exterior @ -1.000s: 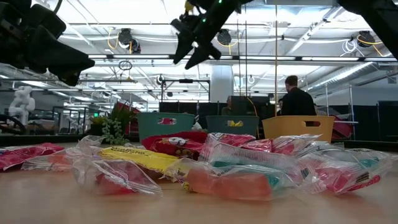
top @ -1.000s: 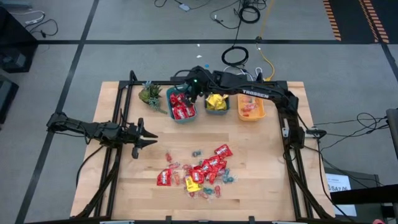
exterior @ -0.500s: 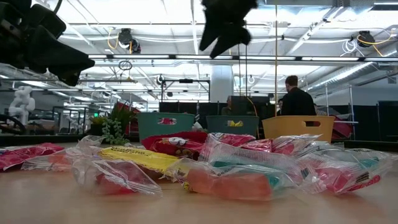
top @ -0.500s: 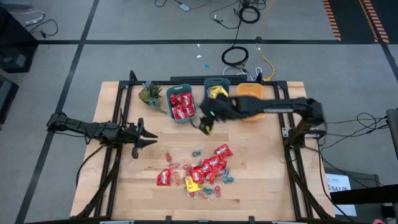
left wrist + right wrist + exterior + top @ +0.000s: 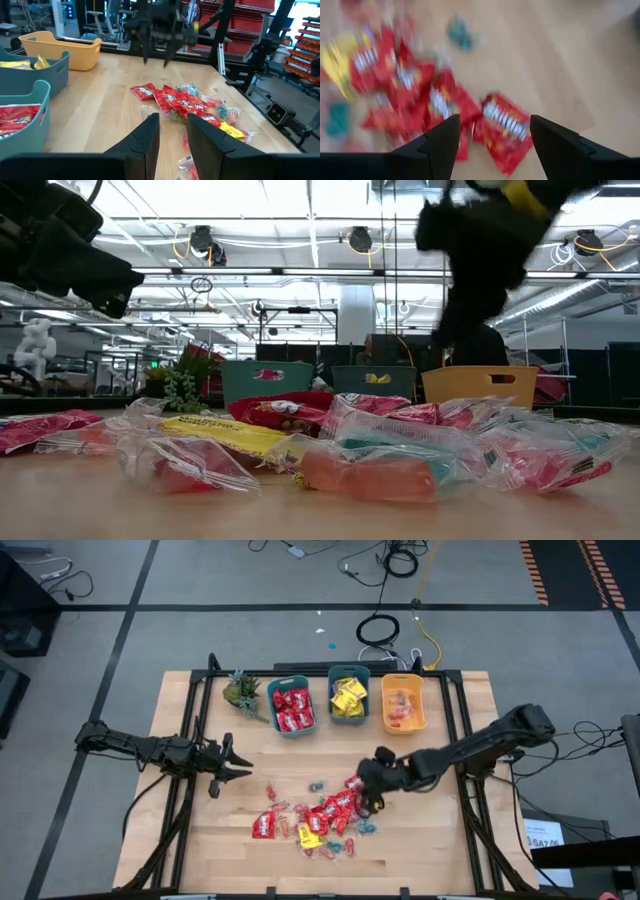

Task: Sort candy
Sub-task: Put the red candy into the green bin

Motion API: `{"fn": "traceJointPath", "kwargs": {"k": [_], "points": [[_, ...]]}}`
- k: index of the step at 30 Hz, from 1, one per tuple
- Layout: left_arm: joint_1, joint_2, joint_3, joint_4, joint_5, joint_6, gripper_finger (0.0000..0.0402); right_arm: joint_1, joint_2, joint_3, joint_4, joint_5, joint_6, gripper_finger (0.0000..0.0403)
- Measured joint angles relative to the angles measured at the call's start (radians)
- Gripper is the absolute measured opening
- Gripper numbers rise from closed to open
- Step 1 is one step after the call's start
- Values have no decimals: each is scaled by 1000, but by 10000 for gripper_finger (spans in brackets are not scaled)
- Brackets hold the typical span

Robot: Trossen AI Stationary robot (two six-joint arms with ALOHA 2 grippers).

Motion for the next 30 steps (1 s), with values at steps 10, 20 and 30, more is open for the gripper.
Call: {"fn": "traceJointPath", "kwargs": {"k": [10,20,30], "points": [[0,0,0,19,1,-50,107,-4,31,-219,256,115,-13,231],[0,0,0,28,4,-51,107,-33,142,-327,550,68,-2,231],[0,0,0,27,4,-51,107,-32,238,-322,627,95,59,176]]}}
